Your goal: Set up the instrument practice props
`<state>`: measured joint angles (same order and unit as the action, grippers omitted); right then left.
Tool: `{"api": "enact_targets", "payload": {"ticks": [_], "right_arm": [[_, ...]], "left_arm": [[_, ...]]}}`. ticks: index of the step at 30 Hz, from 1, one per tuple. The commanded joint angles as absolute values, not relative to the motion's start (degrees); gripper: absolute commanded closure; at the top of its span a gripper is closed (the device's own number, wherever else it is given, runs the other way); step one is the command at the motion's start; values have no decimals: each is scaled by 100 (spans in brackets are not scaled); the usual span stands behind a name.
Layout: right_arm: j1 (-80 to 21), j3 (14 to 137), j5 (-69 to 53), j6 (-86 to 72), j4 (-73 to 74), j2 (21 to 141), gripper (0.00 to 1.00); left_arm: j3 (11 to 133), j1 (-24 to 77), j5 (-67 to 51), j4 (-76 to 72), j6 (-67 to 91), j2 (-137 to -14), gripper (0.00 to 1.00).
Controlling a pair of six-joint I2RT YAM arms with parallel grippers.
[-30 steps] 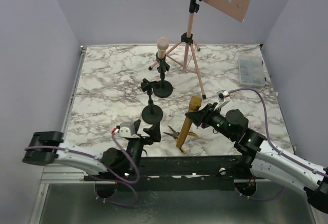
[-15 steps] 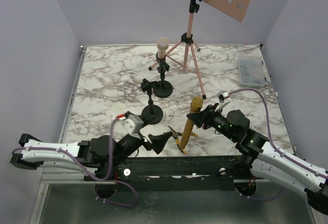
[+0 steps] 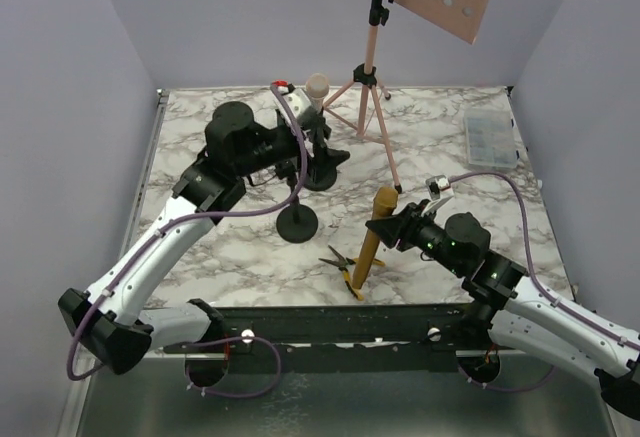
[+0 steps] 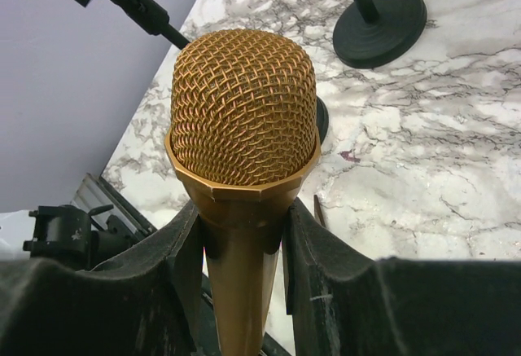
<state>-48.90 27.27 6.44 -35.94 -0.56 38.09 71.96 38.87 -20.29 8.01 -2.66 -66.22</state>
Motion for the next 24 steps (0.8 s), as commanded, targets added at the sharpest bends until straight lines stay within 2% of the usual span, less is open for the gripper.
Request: {"api": "enact_targets", "payload": {"ticks": [1, 4, 7, 13, 24], "right_arm": [[-4869, 2975, 775, -3525, -49, 3674, 100], [-4869, 3034, 715, -3466, -9, 3697, 100], [-4869, 3083, 646, -3404, -10, 3726, 100], [-4869, 3170, 475, -3343, -16, 3869, 100], [-4869, 3463, 330, -3059, -393, 4223, 100]], "left_arm": [[7599, 2552, -5270, 675, 53, -6920, 4], [7022, 1330, -6793, -1006, 1529, -6920, 6], [6112, 627, -7353, -2564, 2360, -6674, 3], [5503, 331, -7358, -2618, 1487, -6648, 1], [5416, 228, -7777, -2609, 1485, -7268, 2]]}}
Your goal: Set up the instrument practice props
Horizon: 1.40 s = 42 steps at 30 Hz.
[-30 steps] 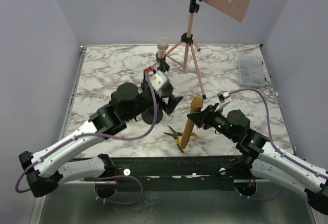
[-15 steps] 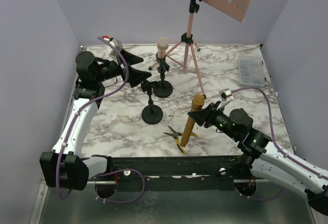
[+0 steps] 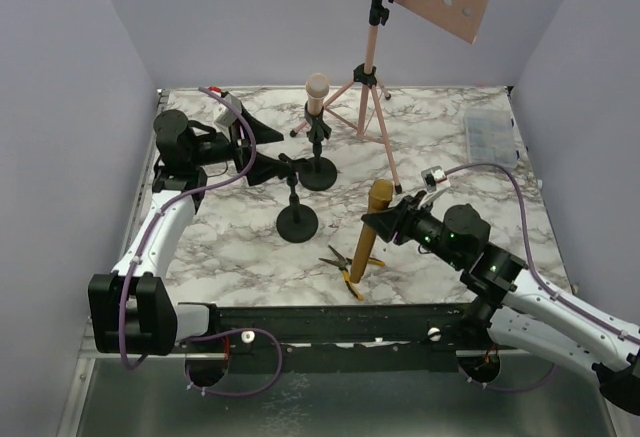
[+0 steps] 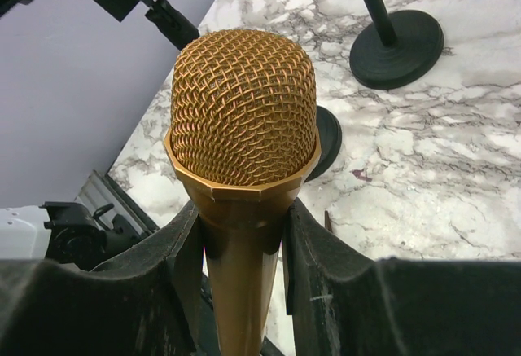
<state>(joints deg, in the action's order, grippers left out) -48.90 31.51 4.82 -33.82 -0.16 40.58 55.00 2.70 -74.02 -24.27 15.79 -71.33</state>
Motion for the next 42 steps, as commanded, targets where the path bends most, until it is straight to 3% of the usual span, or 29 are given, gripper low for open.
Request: {"api": "enact_targets", "payload": {"ticks": [1, 7, 19, 42], "right_arm": [[-4878, 3569, 343, -2951, -440, 4364, 100], [-4869, 4593, 495, -2008, -462, 5321, 100], [-4711, 6483, -421, -1001, -267, 6703, 100], [-4579, 7446, -860, -290, -160, 7404, 100]], "left_arm": [[5399, 229, -7770, -2610, 1460, -7268, 2], [5448, 229, -7753, -2602, 1449, -7452, 3], [5224, 301, -7744, -2610, 1565, -7474, 4], [5124, 340, -7783, -2577, 1440, -7526, 11]]}}
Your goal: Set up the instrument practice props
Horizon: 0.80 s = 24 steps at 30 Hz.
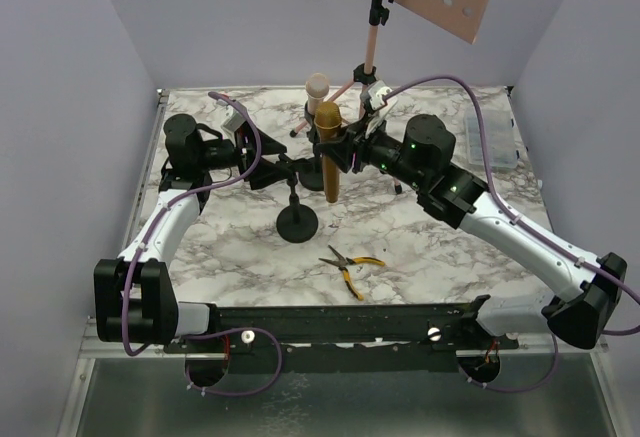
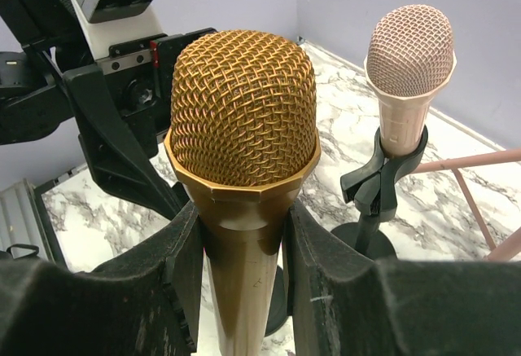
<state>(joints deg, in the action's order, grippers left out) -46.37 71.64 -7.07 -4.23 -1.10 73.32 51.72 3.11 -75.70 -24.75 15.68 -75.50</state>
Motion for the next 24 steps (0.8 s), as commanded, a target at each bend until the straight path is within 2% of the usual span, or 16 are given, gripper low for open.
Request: {"api": "enact_targets", "payload": {"ticks": [1, 10, 13, 16, 18, 20, 22, 24], "right_arm": [[-4579, 7448, -889, -278, -170, 7413, 100], [-4544, 7458, -1052, -347, -298, 7529, 100], [-4544, 7489, -1110, -393, -307, 7580, 100], [-4535, 7514, -1113, -390, -325, 7613, 100], [-4526, 7540, -1142, -376, -325, 7644, 100], [-4526, 7524, -1147, -346, -333, 7659, 100], [-4518, 7498, -1129, -293, -371, 7671, 100], [-4518, 7431, -1171, -181, -465, 7644, 100]], "left_arm": [[5093, 343, -7738, -2567, 1421, -7515, 10], [5042, 399, -7521, -2444, 1275, -7418, 1], [5002, 420, -7487, -2422, 1182, -7340, 2], [5039, 416, -7436, -2391, 1114, -7347, 7], [5073, 422, -7453, -2374, 1075, -7339, 12], [5038, 448, -7413, -2375, 1011, -7297, 22], [5003, 459, -7361, -2365, 922, -7236, 44], [4994, 462, -7331, -2319, 824, -7195, 62]]}}
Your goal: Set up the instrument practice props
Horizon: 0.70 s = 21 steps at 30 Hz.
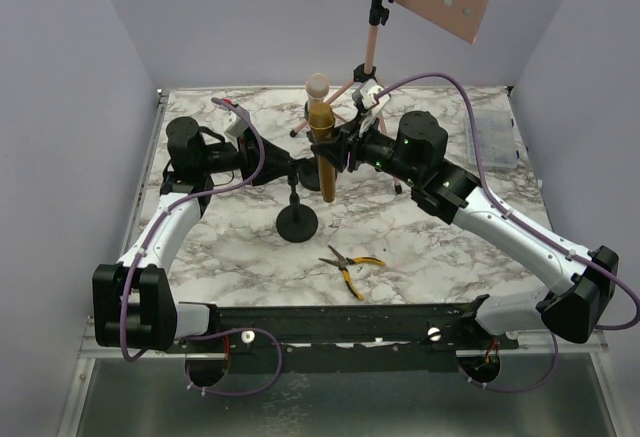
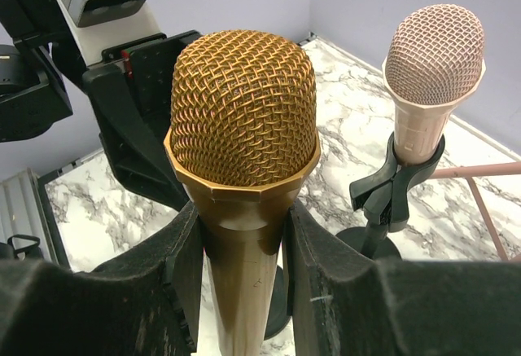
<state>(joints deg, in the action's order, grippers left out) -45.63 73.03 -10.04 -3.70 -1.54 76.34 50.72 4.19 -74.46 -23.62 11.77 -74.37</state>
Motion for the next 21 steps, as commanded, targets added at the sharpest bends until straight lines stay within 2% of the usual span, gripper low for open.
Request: {"api": "enact_targets", "payload": {"ticks": [1, 4, 6, 13, 18, 21], "right_arm": [[-4518, 7382, -1217, -117, -532, 7626, 100], [-4518, 7283, -1321, 170, -697, 7602, 100], [-4518, 7242, -1405, 282, -832, 7622, 100], [-4509, 7260, -2188, 283, -996, 7696, 100], [-4513, 7092, -2192, 451, -1077, 7636, 100], [-4511, 6829, -2308, 638, -1663, 7736, 100]], "left_arm": [[4992, 453, -7337, -2283, 778, -7174, 68], [5038, 456, -7424, -2203, 702, -7178, 90], [5045, 456, -7464, -2173, 663, -7172, 99], [5084, 451, -7470, -2094, 610, -7197, 100], [5124, 449, -7510, -2045, 586, -7213, 100], [5142, 451, -7566, -2022, 582, -7215, 100]]}}
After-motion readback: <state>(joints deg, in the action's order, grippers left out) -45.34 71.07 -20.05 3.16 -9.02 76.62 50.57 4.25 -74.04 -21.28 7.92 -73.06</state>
